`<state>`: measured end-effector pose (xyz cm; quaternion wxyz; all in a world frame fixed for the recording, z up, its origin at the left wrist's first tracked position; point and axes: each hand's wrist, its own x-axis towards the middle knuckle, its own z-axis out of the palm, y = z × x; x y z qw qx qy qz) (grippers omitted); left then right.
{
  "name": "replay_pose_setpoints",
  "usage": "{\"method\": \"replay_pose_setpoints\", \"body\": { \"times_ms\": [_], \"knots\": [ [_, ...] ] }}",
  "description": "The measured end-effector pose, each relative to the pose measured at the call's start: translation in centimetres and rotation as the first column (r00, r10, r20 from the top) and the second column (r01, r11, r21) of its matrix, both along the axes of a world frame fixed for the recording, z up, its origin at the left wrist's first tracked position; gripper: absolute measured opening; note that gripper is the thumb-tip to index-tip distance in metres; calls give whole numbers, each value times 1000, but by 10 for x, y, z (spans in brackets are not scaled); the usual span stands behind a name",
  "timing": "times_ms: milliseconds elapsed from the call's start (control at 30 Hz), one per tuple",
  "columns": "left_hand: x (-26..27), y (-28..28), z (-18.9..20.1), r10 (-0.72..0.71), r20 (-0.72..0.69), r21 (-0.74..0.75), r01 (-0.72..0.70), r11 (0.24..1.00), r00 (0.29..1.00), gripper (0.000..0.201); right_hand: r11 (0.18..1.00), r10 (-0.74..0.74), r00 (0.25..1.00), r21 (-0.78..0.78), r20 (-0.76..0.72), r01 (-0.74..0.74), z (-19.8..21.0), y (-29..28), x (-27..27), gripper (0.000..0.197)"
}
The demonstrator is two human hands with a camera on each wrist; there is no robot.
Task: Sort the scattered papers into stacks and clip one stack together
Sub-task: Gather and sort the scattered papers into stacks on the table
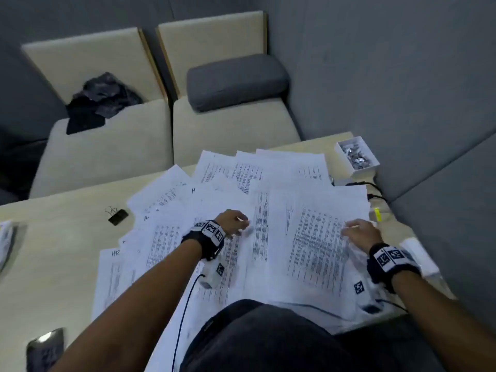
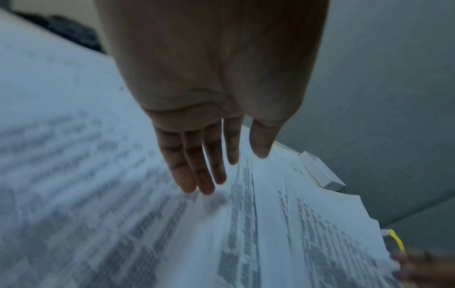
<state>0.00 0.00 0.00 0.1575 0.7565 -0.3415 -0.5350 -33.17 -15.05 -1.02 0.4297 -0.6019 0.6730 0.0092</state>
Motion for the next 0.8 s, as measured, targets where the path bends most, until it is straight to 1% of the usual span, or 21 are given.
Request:
{"method": "replay_pose_setpoints", "body": {
  "times_ms": [67, 100, 167, 200, 267, 333, 400, 467, 500, 533, 567, 600, 667, 700, 767, 800],
  "knots": [
    [-8, -8, -10, 118, -13, 0, -118, 993, 993, 35, 989, -137, 983, -62, -120, 131, -12, 1, -13, 44],
    [-14, -10, -16, 159, -32, 4, -159, 987, 987, 36, 978, -206, 968, -73, -142, 197, -19, 4, -20, 52],
    [-25, -18, -29, 227, -72, 12, -226, 974, 971, 40, 953, -301, 945, -85, -125, 292, -30, 10, -25, 62],
    [-31, -23, -31, 251, -93, 26, -250, 968, 963, 43, 945, -323, 939, -83, -117, 315, -33, 9, -23, 66],
    [-41, -34, -38, 300, -148, 41, -297, 954, 943, 49, 939, -342, 934, -86, -99, 334, -35, 5, -16, 71],
    [-51, -44, -42, 349, -198, 60, -344, 937, 916, 52, 947, -322, 936, -65, -142, 316, -39, 6, -10, 68],
    [-59, -54, -44, 385, -222, 77, -377, 923, 896, 56, 972, -237, 947, -52, -219, 231, -38, 13, 0, 59],
    [-67, -59, -44, 414, -260, 116, -398, 910, 872, 56, 983, -175, 959, -97, -224, 156, -42, 19, 10, 47],
    [-71, -60, -44, 408, -275, 130, -386, 913, 871, 50, 985, -133, 972, -133, -195, 108, -43, 24, 15, 40],
    [-75, -61, -46, 385, -280, 137, -360, 923, 880, 40, 985, -83, 985, -160, -152, 58, -44, 27, 19, 36],
    [-79, -60, -46, 363, -279, 135, -338, 931, 889, 29, 987, -35, 995, -163, -92, 19, -43, 31, 22, 34],
    [-83, -58, -47, 335, -274, 123, -312, 942, 902, 26, 988, -3, 1000, -157, -19, 0, -40, 33, 27, 33],
    [-88, -55, -54, 269, -245, 100, -252, 963, 931, 29, 990, 4, 992, -139, 129, 14, -30, 35, 35, 34],
    [-91, -54, -55, 236, -217, 81, -223, 971, 947, 26, 992, -15, 983, -120, 182, 37, -26, 35, 38, 34],
    [-96, -52, -55, 149, -137, 31, -146, 989, 979, 15, 991, -68, 964, -94, 259, 95, -21, 33, 41, 34],
    [-99, -53, -51, 102, -79, -3, -102, 995, 992, 16, 985, -101, 952, -104, 290, 136, -20, 31, 40, 34]
  ]
}}
